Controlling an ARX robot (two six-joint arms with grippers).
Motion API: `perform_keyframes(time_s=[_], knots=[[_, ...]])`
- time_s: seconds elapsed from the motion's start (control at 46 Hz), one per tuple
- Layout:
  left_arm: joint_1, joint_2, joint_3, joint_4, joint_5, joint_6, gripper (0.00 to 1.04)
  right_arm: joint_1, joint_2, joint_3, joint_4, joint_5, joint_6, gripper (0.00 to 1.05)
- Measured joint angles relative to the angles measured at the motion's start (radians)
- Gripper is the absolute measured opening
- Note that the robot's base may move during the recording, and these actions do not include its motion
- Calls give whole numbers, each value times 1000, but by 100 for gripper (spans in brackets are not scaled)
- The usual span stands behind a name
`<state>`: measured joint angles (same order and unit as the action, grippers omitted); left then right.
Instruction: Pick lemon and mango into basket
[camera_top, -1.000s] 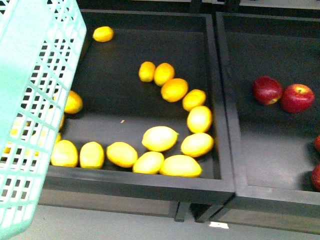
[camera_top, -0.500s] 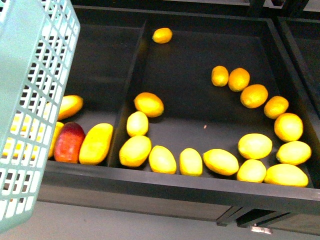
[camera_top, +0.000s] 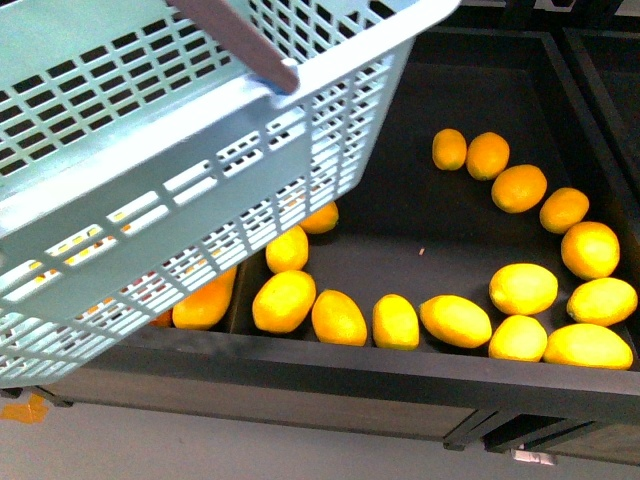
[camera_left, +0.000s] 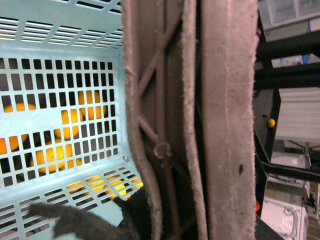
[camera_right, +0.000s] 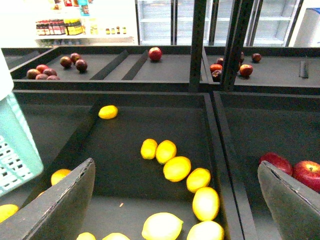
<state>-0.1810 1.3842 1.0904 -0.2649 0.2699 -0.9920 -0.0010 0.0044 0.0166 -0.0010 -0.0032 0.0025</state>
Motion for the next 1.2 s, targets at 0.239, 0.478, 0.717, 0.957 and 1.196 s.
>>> perform_keyframes(time_s=[0.239,0.478,0.717,0.957,1.196], knots=[[-175,53,61,30,2,-12,14,0,0,0,0,0,0,96],[-177,54,61,31,11,-22,14,-3,11,5,-16,-13,3,96],[-175,56,61,31,-8,-13,14,-105,504,163,-325,-161,31,96],[-177,56,61,32,10,-18,14,-16,1199,306,222,-53,90,96],[-177,56,61,32,-7,-15,14,90,1929,761,343,74,254,96]])
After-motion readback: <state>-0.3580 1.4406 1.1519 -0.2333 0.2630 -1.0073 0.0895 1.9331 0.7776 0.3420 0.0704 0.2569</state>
